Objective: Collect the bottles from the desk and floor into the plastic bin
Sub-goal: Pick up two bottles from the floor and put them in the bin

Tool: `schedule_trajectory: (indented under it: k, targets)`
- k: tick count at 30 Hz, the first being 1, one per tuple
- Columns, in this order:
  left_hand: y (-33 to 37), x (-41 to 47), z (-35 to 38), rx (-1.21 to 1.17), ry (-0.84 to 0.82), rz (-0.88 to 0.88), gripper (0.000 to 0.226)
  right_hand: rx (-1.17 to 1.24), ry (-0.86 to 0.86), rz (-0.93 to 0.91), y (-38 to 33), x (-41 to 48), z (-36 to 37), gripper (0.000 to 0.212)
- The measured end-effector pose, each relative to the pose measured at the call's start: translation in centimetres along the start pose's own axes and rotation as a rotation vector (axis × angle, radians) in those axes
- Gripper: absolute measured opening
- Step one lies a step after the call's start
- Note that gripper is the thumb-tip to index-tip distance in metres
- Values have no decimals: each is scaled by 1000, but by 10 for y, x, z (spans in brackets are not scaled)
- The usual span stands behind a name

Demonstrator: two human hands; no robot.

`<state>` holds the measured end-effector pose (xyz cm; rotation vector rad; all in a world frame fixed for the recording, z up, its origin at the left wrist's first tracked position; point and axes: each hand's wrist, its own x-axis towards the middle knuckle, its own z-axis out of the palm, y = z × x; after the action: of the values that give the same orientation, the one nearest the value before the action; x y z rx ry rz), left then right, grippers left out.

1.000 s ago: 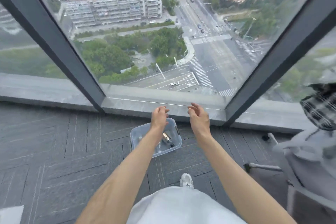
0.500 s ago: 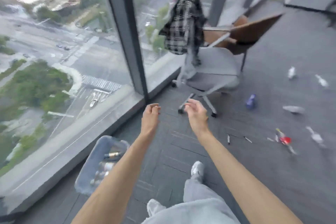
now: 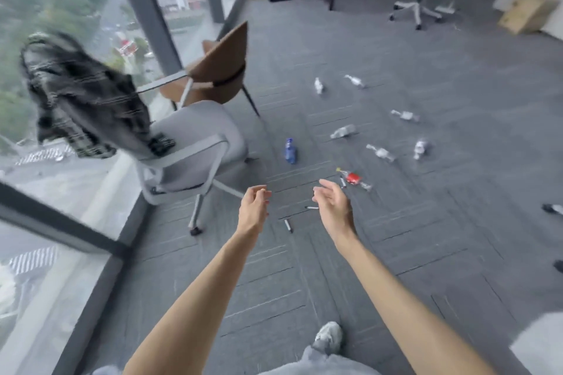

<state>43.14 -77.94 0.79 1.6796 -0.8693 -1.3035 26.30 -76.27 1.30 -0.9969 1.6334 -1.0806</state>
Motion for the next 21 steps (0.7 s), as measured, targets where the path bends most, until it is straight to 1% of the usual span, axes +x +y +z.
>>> schedule_trajectory:
  k: [4, 8, 10, 15, 21]
  targets:
    - [17, 38, 81, 66, -70, 14, 18, 27, 84, 9, 3, 57, -67, 25]
    - [27, 68, 146, 109, -142, 10, 17, 49, 169, 20, -1, 102, -116, 24]
    - [35, 85, 176, 125, -160, 3, 18, 61, 202, 21, -4, 128, -134, 23]
    - [53, 142, 239, 148, -197, -1, 24, 38, 248, 35, -15, 193, -165, 30]
    - [88, 237, 337, 206, -287, -20, 25, -14, 339, 106, -21, 301, -210, 31]
